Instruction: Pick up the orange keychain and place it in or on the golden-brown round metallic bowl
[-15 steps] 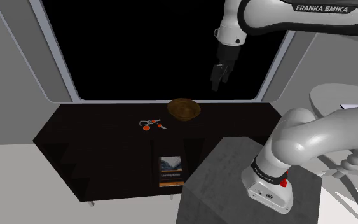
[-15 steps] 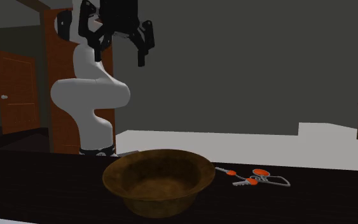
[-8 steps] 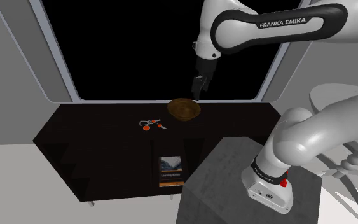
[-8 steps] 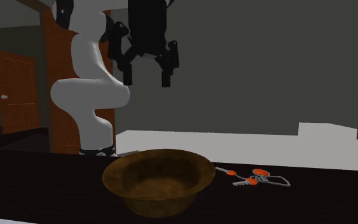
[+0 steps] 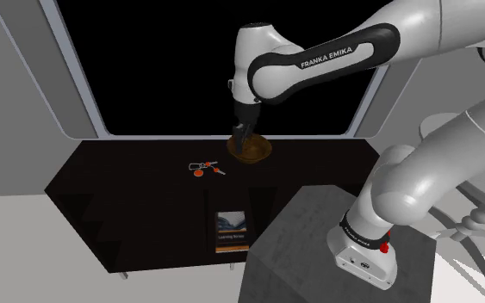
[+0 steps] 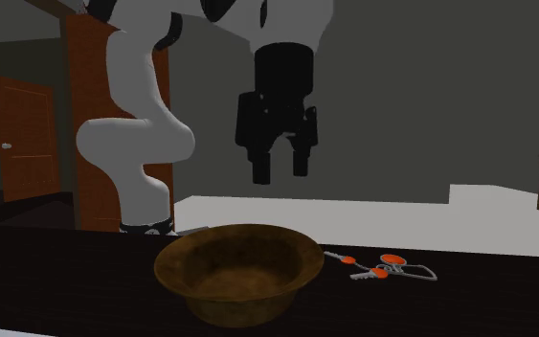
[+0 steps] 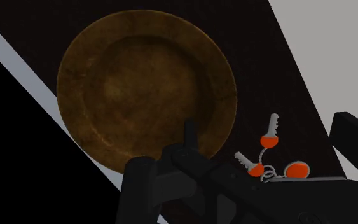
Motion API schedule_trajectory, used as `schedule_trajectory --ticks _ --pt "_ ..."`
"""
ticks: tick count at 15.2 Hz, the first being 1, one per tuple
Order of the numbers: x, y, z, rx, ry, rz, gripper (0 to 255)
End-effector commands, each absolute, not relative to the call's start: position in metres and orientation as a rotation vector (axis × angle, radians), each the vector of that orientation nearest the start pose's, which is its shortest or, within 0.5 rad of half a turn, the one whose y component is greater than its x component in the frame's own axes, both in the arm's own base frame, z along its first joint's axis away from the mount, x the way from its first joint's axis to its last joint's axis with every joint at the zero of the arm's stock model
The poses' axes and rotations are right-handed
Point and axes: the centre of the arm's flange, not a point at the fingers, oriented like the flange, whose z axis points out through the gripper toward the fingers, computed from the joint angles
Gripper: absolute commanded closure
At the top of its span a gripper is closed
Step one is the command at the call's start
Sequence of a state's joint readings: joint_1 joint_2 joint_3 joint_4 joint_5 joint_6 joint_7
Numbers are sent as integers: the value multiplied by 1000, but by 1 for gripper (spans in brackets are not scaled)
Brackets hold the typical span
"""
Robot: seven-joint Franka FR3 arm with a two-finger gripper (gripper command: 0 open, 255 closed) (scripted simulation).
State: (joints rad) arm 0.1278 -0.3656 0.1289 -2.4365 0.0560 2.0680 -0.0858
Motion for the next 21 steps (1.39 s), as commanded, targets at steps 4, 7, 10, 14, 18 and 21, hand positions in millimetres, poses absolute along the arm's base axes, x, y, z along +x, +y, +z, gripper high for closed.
schedule_trajectory --ticks 4,7,10,14,18,21 --pt "448 152 396 -3079 -615 -5 0" --pt "466 177 372 -3063 -693 -11 0" --pt "466 177 356 -3063 -693 -11 0" --pt "467 177 335 -3063 -693 -11 0" --pt "467 177 332 -3063 -693 -11 0" --pt "467 177 332 -3063 -693 -11 0"
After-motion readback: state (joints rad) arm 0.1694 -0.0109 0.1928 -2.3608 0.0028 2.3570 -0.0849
